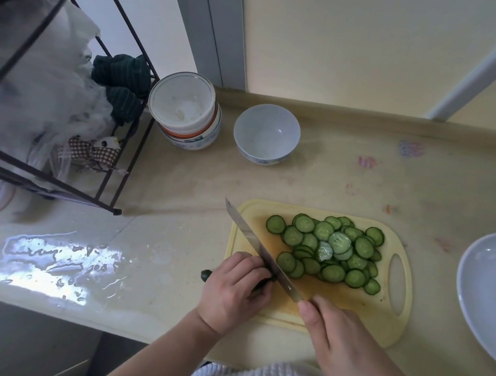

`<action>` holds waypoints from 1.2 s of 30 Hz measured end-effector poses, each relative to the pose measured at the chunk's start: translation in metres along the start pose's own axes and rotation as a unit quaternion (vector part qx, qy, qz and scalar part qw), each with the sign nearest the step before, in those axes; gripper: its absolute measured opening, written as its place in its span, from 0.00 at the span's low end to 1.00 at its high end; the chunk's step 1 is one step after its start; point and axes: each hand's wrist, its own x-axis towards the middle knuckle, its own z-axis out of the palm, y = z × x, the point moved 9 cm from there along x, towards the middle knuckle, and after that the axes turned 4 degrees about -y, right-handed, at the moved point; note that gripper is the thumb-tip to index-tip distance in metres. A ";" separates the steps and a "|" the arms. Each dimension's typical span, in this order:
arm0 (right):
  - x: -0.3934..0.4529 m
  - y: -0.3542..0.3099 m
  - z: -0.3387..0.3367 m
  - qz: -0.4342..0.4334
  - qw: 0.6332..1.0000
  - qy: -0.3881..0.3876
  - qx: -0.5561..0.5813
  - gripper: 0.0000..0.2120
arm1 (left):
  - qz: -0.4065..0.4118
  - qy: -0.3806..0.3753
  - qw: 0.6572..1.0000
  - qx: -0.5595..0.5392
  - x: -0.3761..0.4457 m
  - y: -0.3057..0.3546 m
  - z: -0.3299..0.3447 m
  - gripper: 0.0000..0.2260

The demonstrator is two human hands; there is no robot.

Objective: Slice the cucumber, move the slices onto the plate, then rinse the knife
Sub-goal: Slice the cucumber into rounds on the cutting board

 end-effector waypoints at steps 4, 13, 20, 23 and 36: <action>0.009 0.002 0.011 0.018 1.000 -0.012 -0.014 0.22 | -0.002 -0.001 1.000 -0.004 -0.001 -0.001 0.001 0.02; 0.035 0.011 0.017 0.009 1.000 0.006 -0.008 0.28 | 0.001 -0.004 1.000 0.001 -0.002 0.000 0.001 0.03; 0.024 0.017 0.001 0.035 0.999 0.006 0.005 0.26 | 0.008 -0.007 1.000 0.006 -0.001 0.003 -0.002 0.04; 0.016 0.002 0.002 0.006 1.000 -0.001 0.010 0.23 | 0.003 -0.009 1.000 0.001 -0.001 0.001 -0.002 0.04; -0.002 -0.001 0.002 -0.012 1.000 0.017 0.006 0.23 | -0.003 -0.006 1.000 -0.006 0.001 0.000 -0.003 0.03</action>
